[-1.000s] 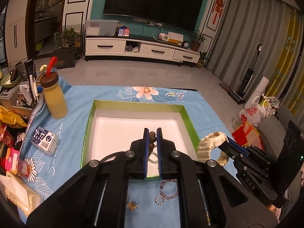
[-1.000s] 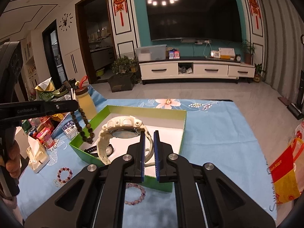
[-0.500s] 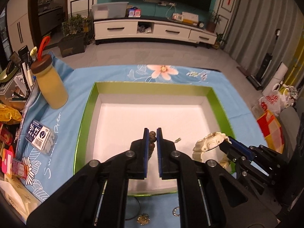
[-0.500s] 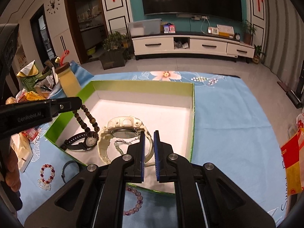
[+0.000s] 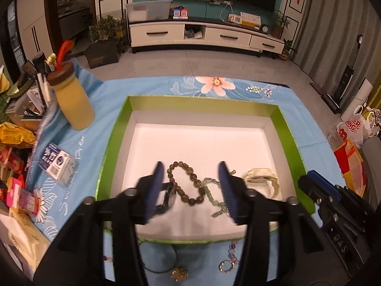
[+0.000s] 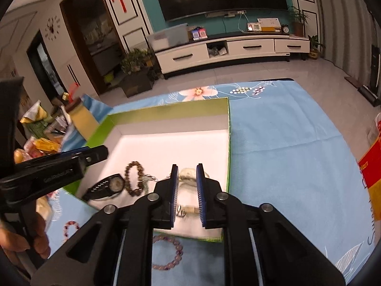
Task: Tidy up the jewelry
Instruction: 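Carry the bead bracelet and white watch into the green box and release both, then withdraw both open tools from the box toward the remaining bracelets, then grasp the clear crystal bracelet with the left tool while the right tool grasps the red-white bead bracelet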
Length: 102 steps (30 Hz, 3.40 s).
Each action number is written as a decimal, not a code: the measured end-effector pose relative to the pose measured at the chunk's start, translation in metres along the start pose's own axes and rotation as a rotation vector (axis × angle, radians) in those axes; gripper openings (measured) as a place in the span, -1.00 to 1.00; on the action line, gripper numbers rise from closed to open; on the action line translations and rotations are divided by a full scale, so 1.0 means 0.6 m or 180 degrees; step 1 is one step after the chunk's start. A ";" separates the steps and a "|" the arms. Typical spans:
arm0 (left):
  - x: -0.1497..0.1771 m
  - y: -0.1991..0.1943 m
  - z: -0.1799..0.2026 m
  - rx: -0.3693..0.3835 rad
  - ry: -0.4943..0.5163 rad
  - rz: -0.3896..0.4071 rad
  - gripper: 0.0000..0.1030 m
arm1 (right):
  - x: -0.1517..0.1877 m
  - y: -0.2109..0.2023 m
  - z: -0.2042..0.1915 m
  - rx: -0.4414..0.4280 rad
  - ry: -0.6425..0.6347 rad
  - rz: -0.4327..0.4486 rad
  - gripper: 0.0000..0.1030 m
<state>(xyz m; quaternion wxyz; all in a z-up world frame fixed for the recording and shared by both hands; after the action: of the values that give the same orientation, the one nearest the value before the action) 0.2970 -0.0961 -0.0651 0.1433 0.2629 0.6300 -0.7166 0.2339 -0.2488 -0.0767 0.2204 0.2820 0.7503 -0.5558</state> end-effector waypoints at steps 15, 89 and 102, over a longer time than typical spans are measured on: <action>0.097 -0.126 0.004 -0.0065 0.0011 0.0214 0.96 | 0.087 -0.138 -0.010 -0.0086 -0.0009 0.0168 0.52; 0.340 -0.044 -0.206 -0.0230 -0.0223 -0.0364 0.21 | 0.262 -0.115 -0.068 -0.0400 -0.0375 -0.0371 0.75; 0.343 -0.046 -0.191 0.0094 -0.0068 -0.0213 -0.73 | 0.256 -0.074 -0.109 -0.0348 -0.0507 -0.0505 0.75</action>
<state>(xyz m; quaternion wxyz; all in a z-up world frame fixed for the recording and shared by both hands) 0.1361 0.0462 -0.1648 0.1221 0.2361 0.6262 -0.7329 0.0888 -0.1689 -0.1253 0.2498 0.1643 0.7795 -0.5505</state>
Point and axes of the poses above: each gripper's, at about its wrist camera, not at the fingertips, and y roughly the way its jaws point, z to its right, x to its underside, the point moved 8 cm from there along y, roughly the way its jaws point, and after that the axes turned 6 degrees about -z, right-handed, at the moved point
